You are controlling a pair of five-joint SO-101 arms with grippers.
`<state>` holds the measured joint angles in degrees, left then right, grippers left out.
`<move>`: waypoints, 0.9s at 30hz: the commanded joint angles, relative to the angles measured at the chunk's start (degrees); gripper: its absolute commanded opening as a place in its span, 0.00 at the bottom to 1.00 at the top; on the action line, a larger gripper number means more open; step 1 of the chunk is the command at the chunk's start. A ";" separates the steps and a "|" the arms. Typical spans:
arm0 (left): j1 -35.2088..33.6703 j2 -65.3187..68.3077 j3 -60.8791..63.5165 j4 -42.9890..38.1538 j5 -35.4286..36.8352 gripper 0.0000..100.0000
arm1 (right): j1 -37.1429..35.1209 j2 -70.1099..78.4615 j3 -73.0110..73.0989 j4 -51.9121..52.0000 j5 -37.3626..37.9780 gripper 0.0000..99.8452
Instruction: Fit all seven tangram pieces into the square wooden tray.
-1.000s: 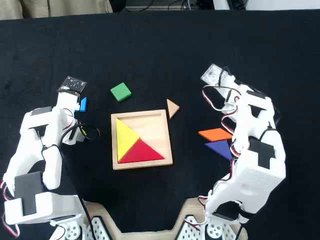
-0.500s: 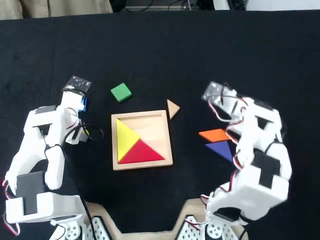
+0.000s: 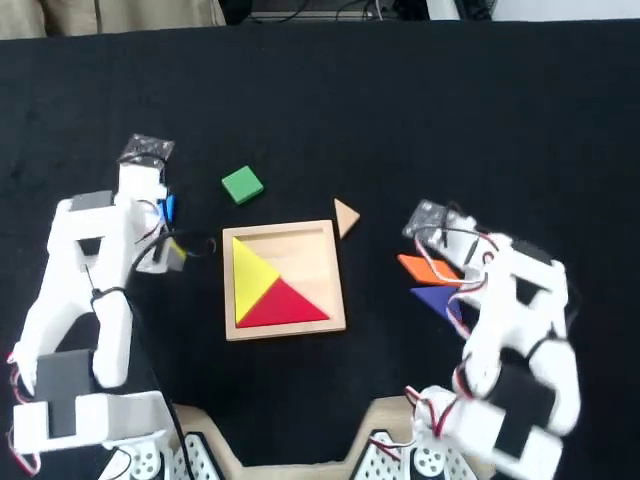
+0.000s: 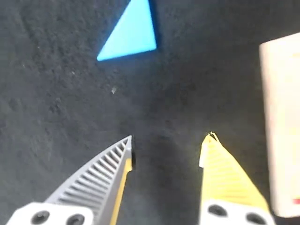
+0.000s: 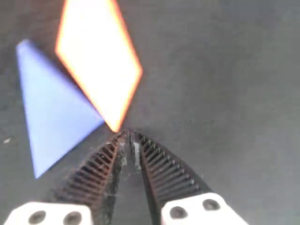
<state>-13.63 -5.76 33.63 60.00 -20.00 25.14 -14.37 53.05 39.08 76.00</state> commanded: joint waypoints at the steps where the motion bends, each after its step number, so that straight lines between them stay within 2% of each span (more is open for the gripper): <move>1: 7.78 -6.86 0.31 2.64 11.08 0.23 | -4.66 -9.71 3.47 1.58 -11.60 0.02; 4: 12.53 -11.69 6.02 -0.44 16.00 0.23 | -9.14 -16.66 6.99 6.68 -13.27 0.10; 6: 13.58 -15.12 9.80 -2.90 18.20 0.23 | -11.16 -20.97 7.25 10.02 -17.93 0.18; 9: 10.86 -19.87 15.43 -6.24 19.78 0.23 | -13.45 -26.07 5.58 16.35 -22.68 0.20; 12: 6.20 -22.86 20.88 -10.11 21.63 0.23 | -15.65 -27.21 5.05 21.63 -23.03 0.18; 19: -1.19 -24.79 29.49 -16.26 22.51 0.23 | -16.53 -21.76 4.79 17.76 -22.77 0.18; 27: -2.07 -24.70 30.37 -16.26 22.51 0.23 | -17.14 -7.60 2.07 11.34 -20.13 0.18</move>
<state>-15.30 -29.14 64.40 44.53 2.24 8.88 -25.80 59.74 52.18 54.73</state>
